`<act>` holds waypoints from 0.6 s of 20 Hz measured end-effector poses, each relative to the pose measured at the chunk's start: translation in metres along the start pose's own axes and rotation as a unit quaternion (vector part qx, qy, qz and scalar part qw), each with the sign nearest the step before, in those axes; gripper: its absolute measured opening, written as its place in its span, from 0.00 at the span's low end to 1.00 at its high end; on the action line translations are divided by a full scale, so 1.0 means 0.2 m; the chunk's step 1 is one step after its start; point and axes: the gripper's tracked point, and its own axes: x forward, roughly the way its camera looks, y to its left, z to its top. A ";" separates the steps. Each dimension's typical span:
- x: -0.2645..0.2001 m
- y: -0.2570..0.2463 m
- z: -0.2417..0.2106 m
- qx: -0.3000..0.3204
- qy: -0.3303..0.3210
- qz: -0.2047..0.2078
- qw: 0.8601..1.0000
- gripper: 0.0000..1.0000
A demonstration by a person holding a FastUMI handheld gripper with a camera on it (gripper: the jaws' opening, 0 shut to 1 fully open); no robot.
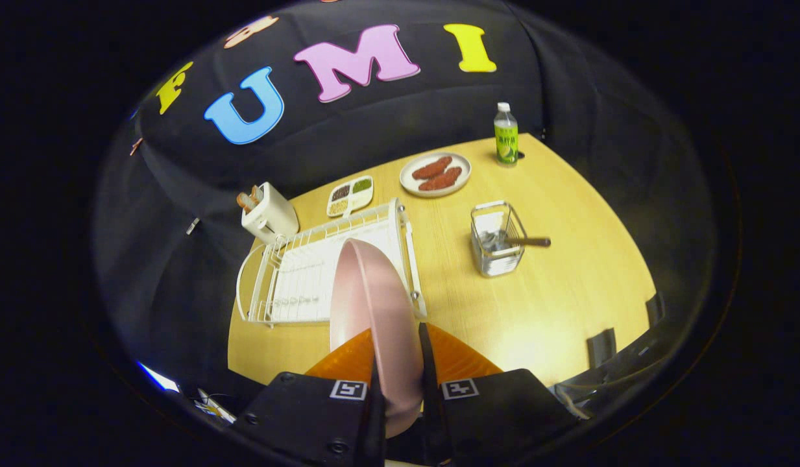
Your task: Take the plate from the dish rack, then take the spoon from the basket and place it into the plate.
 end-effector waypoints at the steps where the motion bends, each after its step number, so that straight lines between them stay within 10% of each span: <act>1: 0.03 -0.02 -0.09 0.015 0.018 0.009 1.000 0.27; 12: 0.48 -0.03 -0.56 0.115 0.092 0.067 0.987 0.27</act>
